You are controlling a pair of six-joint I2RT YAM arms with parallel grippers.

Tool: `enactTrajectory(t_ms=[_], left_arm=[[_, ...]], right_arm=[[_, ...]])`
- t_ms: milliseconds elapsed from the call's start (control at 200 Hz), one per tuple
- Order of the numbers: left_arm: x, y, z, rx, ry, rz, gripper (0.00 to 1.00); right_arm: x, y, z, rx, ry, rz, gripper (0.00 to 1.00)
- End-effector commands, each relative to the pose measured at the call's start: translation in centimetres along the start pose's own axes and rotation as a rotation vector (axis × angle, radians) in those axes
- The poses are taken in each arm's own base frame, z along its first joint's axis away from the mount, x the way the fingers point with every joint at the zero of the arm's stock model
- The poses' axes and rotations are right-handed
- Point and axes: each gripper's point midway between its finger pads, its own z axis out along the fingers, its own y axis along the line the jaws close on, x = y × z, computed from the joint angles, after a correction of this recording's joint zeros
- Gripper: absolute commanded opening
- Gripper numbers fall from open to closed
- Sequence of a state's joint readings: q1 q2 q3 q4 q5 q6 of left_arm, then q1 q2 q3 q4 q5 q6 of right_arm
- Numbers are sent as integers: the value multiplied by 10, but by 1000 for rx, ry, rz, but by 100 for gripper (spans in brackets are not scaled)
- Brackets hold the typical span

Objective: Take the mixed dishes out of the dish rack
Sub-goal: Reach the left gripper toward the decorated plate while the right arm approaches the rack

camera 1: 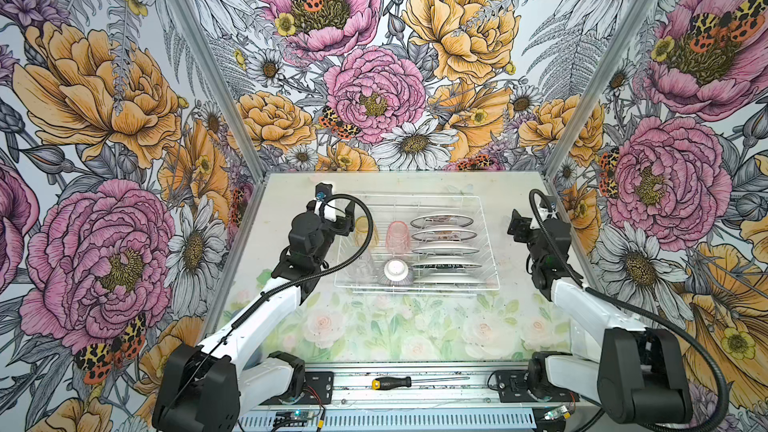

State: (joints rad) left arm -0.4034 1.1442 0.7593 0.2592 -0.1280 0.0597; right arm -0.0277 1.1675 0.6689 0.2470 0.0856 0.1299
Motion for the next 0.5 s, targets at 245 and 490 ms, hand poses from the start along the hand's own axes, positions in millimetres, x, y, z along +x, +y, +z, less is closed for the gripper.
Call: enactTrajectory(t_ms=[245,490], left_arm=[[1,-149,32,305,227,436,71],[22,-197,46,518,300,534,66]], right_arm=[[-20,62,-92,-317,232,175,78],[-19,85,-101,-374,316,135,76]])
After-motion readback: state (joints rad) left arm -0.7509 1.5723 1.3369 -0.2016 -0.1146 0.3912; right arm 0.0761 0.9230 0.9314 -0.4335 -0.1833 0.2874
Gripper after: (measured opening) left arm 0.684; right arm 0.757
